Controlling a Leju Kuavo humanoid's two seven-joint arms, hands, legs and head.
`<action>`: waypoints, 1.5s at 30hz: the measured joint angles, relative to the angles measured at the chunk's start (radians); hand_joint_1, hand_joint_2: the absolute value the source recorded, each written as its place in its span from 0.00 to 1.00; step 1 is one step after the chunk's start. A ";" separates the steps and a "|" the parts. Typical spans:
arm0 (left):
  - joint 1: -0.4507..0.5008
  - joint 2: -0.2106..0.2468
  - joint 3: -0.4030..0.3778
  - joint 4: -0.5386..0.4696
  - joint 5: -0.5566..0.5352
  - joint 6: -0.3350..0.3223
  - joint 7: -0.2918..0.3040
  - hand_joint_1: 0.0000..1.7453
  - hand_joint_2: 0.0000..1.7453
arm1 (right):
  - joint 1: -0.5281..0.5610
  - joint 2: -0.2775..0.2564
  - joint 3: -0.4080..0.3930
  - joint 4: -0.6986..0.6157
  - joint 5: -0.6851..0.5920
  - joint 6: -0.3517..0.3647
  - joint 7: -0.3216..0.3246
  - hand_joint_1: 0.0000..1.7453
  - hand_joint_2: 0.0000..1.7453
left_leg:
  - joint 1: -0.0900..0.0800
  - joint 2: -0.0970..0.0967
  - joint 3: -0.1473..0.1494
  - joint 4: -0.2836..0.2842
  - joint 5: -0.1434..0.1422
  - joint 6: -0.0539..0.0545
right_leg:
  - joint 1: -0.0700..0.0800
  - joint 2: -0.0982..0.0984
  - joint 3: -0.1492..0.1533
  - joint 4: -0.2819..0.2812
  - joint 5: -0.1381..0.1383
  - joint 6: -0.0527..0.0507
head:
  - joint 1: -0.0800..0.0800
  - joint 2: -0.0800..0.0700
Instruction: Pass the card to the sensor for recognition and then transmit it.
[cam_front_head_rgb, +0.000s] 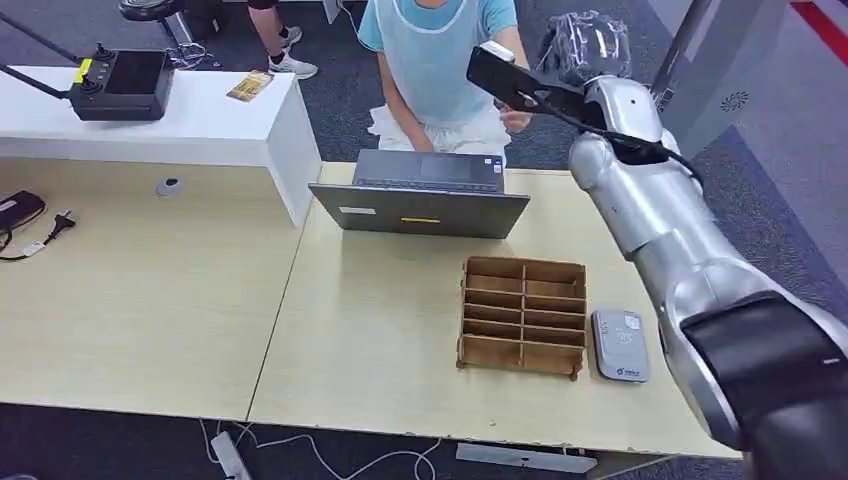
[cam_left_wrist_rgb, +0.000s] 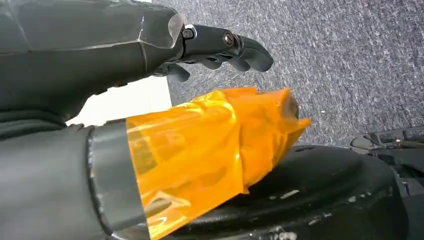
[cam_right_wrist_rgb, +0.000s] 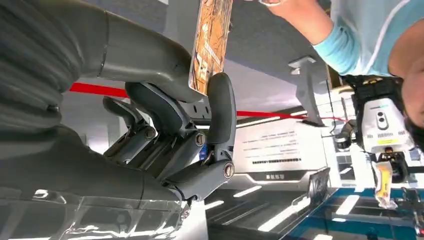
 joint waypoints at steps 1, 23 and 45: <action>0.000 0.000 0.000 0.000 0.000 0.000 0.000 0.00 0.00 | 0.000 0.000 -0.001 0.003 0.003 0.000 0.000 1.00 1.00 | 0.000 0.000 0.000 0.000 0.000 0.000 | 0.000 0.000 0.000 0.000 0.000 0.000 | 0.000 0.000; 0.000 0.000 0.000 0.000 0.019 0.000 -0.002 0.00 0.00 | 0.020 0.000 -0.043 0.033 0.021 -0.036 0.000 0.00 1.00 | 0.000 0.000 0.000 0.000 0.000 0.000 | 0.000 0.000 0.000 0.000 0.000 0.000 | 0.000 0.000; 0.003 0.006 -0.001 0.000 0.021 0.009 0.011 0.00 0.00 | 0.044 -0.072 -0.103 -0.154 0.094 -0.181 0.040 0.00 1.00 | 0.000 0.000 0.000 0.000 0.000 0.000 | 0.000 0.000 -0.001 0.000 0.000 0.000 | 0.000 0.000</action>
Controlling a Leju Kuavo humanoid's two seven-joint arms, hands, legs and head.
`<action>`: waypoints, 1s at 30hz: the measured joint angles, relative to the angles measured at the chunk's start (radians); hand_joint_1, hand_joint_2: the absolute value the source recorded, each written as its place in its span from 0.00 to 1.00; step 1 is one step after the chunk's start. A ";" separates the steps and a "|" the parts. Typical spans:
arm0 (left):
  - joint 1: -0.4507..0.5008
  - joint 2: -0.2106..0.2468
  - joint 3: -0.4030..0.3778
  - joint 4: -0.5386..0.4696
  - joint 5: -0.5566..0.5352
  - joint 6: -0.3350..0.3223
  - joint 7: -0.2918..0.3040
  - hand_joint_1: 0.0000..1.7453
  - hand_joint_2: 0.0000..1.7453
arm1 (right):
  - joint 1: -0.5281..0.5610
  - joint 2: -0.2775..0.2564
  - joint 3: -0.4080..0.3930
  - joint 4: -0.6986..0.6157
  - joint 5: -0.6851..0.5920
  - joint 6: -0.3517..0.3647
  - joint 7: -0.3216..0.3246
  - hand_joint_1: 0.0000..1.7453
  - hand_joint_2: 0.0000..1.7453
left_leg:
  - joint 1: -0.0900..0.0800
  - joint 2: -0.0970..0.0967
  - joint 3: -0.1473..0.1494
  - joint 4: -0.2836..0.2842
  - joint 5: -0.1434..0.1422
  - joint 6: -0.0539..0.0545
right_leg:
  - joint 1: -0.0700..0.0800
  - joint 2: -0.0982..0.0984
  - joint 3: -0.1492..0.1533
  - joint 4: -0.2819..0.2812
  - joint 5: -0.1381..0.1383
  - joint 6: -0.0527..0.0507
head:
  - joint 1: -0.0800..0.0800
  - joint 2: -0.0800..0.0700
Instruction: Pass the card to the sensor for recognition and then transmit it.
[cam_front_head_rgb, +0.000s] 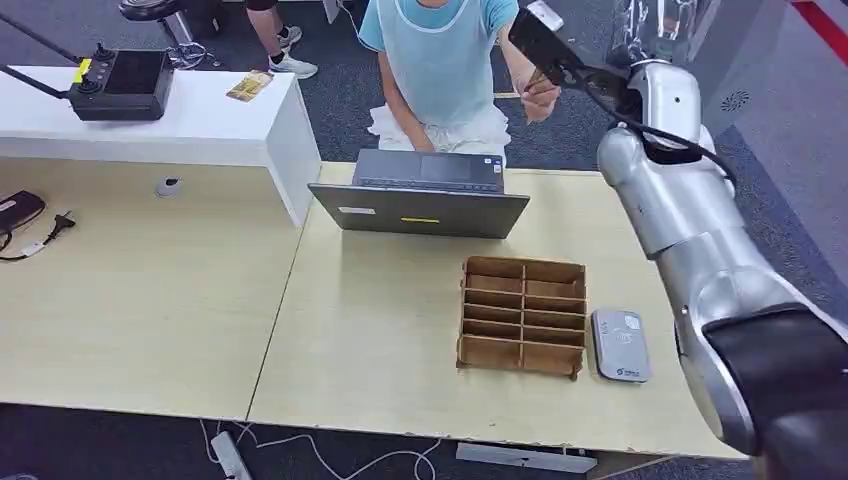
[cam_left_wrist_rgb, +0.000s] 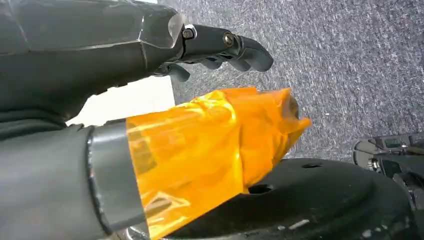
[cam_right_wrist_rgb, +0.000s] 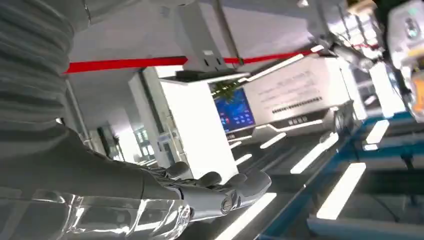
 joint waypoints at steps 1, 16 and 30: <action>0.000 0.000 0.000 0.000 0.003 0.001 0.000 0.00 0.00 | 0.007 -0.005 -0.009 -0.025 -0.022 -0.003 -0.010 0.00 1.00 | 0.000 0.000 0.000 0.000 0.000 0.000 | 0.000 0.000 0.000 0.000 0.000 0.000 | 0.000 0.000; 0.002 -0.002 0.032 0.000 0.078 0.034 0.001 0.00 0.00 | 0.331 -0.087 -0.212 -0.535 -0.819 0.195 -0.242 0.00 1.00 | 0.000 -0.001 0.000 0.000 0.000 0.000 | 0.000 -0.001 0.000 0.000 0.000 0.000 | 0.000 0.000; 0.003 -0.010 0.078 0.000 0.114 0.054 -0.003 0.00 0.00 | 0.637 -0.239 -0.323 -0.777 -1.292 0.429 -0.328 0.00 1.00 | 0.000 0.000 0.000 0.000 -0.001 0.001 | 0.000 0.000 0.000 -0.001 0.000 0.000 | 0.000 0.000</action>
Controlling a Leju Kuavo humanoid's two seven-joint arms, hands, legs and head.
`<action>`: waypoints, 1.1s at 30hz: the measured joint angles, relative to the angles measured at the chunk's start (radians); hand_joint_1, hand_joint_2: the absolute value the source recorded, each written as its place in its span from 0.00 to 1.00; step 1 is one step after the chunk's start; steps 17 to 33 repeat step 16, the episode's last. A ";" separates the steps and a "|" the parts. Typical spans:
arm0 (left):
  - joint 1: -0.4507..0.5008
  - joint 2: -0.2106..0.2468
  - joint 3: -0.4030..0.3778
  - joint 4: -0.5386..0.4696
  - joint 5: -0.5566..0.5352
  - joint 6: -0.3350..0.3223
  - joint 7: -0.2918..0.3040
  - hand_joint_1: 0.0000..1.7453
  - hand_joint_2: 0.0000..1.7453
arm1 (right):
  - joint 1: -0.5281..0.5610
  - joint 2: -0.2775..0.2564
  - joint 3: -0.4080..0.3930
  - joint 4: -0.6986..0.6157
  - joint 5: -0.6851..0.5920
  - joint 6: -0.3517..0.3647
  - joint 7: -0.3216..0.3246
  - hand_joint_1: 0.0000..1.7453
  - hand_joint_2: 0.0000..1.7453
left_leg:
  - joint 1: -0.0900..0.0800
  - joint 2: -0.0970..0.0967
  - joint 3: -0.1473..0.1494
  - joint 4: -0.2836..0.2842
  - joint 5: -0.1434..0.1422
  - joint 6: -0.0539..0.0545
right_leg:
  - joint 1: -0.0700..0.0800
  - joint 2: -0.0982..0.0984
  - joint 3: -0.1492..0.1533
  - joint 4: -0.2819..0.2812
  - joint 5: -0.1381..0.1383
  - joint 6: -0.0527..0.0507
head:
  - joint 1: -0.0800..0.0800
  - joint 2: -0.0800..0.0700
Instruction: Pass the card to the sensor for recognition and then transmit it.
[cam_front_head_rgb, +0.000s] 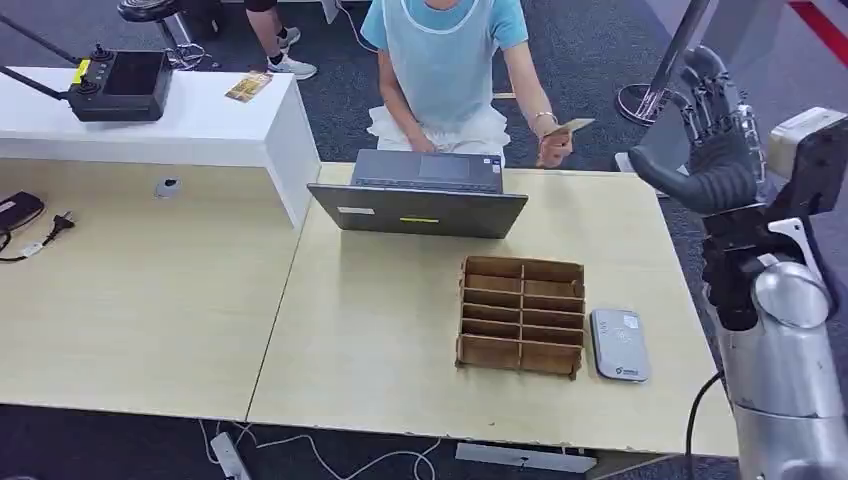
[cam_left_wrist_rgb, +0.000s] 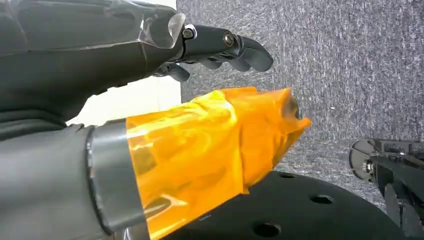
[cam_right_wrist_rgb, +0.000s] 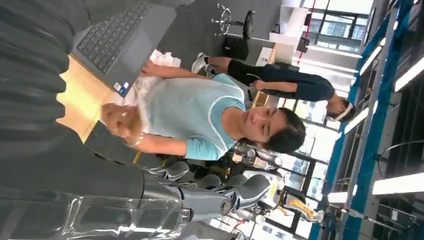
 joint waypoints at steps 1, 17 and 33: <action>0.000 0.000 0.000 0.000 0.000 0.000 0.000 0.00 0.00 | 0.004 -0.004 -0.002 -0.005 -0.003 0.003 0.000 0.00 1.00 | 0.000 0.000 0.000 0.000 0.000 0.000 | 0.000 0.000 0.000 0.000 0.000 0.000 | 0.000 0.000; 0.004 -0.014 0.025 0.000 0.011 0.016 0.000 0.00 0.00 | 0.507 -0.068 -0.063 -0.257 -0.076 0.130 -0.149 0.00 1.00 | 0.000 -0.002 0.000 0.000 -0.003 0.001 | 0.000 -0.003 0.001 0.000 -0.003 0.001 | 0.000 0.000; 0.004 -0.014 0.025 0.000 0.011 0.016 0.000 0.00 0.00 | 0.507 -0.068 -0.063 -0.257 -0.076 0.130 -0.149 0.00 1.00 | 0.000 -0.002 0.000 0.000 -0.003 0.001 | 0.000 -0.003 0.001 0.000 -0.003 0.001 | 0.000 0.000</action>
